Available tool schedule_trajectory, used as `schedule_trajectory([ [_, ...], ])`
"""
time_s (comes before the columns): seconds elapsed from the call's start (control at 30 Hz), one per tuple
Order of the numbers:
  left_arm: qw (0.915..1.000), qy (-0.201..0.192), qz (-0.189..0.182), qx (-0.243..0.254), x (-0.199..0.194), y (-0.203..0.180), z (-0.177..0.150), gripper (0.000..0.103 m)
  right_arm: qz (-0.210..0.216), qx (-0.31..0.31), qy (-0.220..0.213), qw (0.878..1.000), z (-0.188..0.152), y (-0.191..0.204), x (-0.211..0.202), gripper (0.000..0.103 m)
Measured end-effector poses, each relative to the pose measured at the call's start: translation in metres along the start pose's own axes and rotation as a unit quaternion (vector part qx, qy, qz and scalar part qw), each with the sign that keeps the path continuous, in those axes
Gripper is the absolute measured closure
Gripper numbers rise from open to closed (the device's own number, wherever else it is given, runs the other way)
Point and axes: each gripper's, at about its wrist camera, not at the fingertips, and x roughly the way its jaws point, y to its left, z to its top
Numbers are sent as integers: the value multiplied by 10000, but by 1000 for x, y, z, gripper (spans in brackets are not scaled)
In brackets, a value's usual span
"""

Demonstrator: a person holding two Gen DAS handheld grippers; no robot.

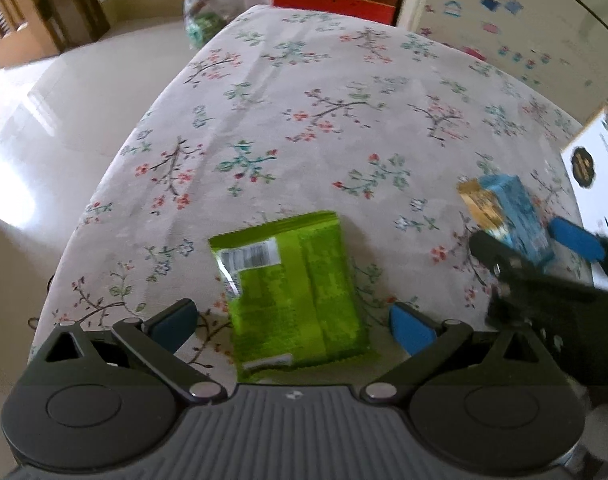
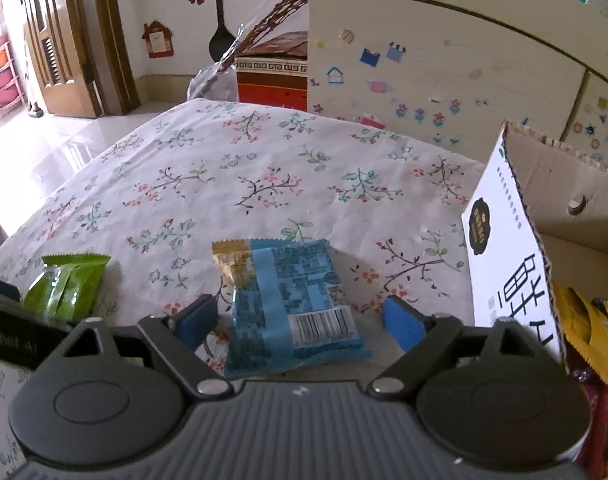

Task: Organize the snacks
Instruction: 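Grasp the green packet with the left tool while the right tool grasps the blue packet, then lift the green and blue packets and carry them over the box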

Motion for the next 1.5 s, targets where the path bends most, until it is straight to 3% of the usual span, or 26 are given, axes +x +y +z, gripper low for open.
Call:
schedule_trajectory([
  [0.07,9999,-61,-89,20,-1,0,-2,2,8,34,-30,10000,2,0,-2,41],
  [0.13,9997,-171,-155,126,-5,-2,-2,12,25,108,-2,9999,5,1,-4,48],
  [0.2,9993,-271,-197,186,-9,-3,-2,31,105,198,15,9997,5,1,-6,49],
  [0.37,9984,-328,-454,-3,-18,-1,2,43,245,444,-47,9987,7,1,-19,51],
  [0.77,9904,-799,-1028,-455,-59,12,11,43,57,872,-552,9946,24,-22,-104,51],
  [1.03,9855,-1151,-1176,-406,-84,1,10,43,92,956,-854,9917,15,-33,-164,51],
  [1.5,9798,-1437,-1386,-110,-101,-33,7,43,-34,1377,-1105,9843,10,-60,-184,51],
])
